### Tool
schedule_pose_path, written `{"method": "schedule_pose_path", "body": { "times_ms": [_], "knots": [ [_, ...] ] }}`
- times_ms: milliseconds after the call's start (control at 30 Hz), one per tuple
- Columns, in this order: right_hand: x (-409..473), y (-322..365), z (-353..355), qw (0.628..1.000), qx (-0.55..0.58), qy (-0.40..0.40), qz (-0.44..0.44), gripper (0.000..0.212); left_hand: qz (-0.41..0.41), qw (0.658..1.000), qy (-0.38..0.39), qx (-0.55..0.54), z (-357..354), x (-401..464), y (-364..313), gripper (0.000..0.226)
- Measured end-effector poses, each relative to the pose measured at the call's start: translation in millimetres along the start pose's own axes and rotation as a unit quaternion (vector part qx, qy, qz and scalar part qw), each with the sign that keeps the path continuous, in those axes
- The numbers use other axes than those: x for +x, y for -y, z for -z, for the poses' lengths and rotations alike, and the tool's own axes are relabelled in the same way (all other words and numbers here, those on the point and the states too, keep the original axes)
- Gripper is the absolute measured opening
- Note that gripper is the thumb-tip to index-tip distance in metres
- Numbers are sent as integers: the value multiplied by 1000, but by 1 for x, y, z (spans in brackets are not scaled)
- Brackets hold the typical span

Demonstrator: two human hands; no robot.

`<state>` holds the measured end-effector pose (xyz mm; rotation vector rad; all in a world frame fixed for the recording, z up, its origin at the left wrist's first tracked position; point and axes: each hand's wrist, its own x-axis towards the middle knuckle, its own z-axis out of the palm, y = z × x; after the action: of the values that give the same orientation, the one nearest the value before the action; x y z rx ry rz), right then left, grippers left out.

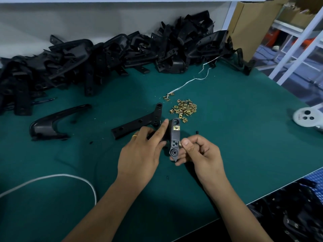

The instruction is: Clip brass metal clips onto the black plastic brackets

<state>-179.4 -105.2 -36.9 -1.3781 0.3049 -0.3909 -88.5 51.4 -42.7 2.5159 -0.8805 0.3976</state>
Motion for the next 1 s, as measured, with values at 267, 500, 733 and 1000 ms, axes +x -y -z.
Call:
{"method": "schedule_pose_path", "body": {
  "times_ms": [267,500,733,1000],
  "knots": [
    [-2,4,-4,998,-53,-20,-6,24,-9,999,-22,42,2,-2,-4,61],
    [-12,-4,-21,985,-156,-68,32,22,-8,997,-1,83,1,-4,-9,68],
    [-22,11,-11,998,-37,-35,-34,23,-68,997,-8,22,-1,-6,-7,63],
    [-86,31,77,973,34,-229,19,18,28,991,-100,-86,11,1,12,41]
  ]
}}
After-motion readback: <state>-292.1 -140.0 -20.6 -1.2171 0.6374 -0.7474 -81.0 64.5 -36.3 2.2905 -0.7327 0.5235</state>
